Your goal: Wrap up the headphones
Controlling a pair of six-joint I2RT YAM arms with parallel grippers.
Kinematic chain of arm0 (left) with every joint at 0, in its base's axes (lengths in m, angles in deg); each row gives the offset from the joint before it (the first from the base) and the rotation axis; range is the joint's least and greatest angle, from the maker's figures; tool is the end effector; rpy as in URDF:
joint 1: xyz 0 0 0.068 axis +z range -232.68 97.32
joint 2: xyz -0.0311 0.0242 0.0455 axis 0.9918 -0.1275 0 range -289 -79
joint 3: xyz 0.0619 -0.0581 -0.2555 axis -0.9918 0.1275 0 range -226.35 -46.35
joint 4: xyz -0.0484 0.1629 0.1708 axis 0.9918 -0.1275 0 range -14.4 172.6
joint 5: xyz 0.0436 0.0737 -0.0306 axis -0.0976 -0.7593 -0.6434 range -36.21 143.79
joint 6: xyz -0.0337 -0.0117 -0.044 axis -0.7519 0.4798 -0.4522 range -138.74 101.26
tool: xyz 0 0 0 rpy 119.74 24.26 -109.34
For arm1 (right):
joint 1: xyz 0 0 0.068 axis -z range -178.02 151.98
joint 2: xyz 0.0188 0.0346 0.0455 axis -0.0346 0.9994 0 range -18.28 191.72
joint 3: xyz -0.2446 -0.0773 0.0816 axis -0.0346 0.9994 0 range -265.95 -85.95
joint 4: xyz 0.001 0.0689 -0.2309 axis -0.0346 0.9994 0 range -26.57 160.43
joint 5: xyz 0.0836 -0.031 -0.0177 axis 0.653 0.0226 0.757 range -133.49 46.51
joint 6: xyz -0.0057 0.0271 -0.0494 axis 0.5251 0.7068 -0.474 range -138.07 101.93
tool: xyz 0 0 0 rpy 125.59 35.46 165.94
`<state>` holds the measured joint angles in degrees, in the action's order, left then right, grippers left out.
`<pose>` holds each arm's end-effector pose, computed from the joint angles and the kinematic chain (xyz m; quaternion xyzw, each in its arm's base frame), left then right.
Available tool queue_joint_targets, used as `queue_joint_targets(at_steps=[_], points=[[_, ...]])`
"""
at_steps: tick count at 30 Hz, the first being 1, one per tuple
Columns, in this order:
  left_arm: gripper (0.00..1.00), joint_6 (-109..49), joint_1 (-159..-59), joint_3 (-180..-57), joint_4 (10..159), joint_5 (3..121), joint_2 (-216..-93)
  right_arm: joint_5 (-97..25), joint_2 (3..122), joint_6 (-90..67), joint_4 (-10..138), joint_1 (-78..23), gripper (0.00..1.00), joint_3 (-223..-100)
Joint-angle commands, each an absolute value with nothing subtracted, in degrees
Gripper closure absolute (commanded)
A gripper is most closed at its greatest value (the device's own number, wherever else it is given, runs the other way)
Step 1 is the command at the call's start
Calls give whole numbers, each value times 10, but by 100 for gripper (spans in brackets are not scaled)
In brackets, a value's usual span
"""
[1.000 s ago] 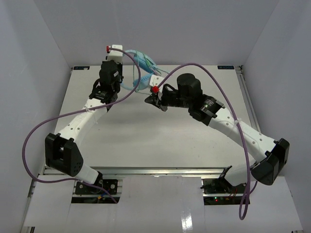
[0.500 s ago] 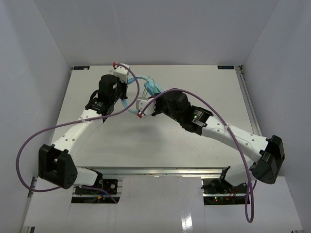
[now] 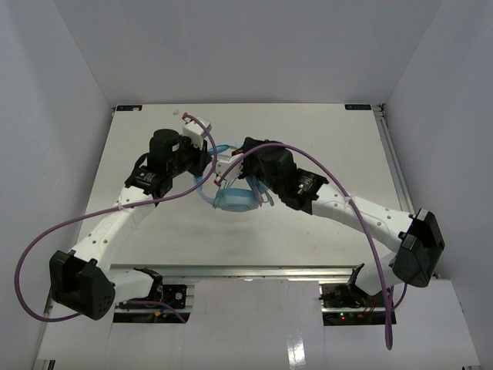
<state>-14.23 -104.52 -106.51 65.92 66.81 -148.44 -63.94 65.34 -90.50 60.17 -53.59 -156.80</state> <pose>0.2377 -0.1049 0.3312 0.2506 0.8065 -0.1744 0.5063 0.1986 0.2656 0.3630 -0.6248 0.4324 -0.2272 0.6091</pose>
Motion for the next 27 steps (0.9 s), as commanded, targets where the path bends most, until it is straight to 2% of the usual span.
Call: queue_joint_targets(at_steps=[1, 12, 21, 27], points=[[100, -162, -1046, -1062, 667, 704, -1447, -645, 647, -919, 564, -517, 92, -1586], [100, -176, -1046, -1094, 630, 707, -1459, -563, 639, -875, 618, -485, 90, -1568], [100, -181, -1046, -1119, 574, 706, -1463, -494, 654, -828, 679, -476, 68, -1580], [100, -181, -1046, -1123, 547, 698, -1465, -460, 658, -796, 708, -462, 63, -1588]])
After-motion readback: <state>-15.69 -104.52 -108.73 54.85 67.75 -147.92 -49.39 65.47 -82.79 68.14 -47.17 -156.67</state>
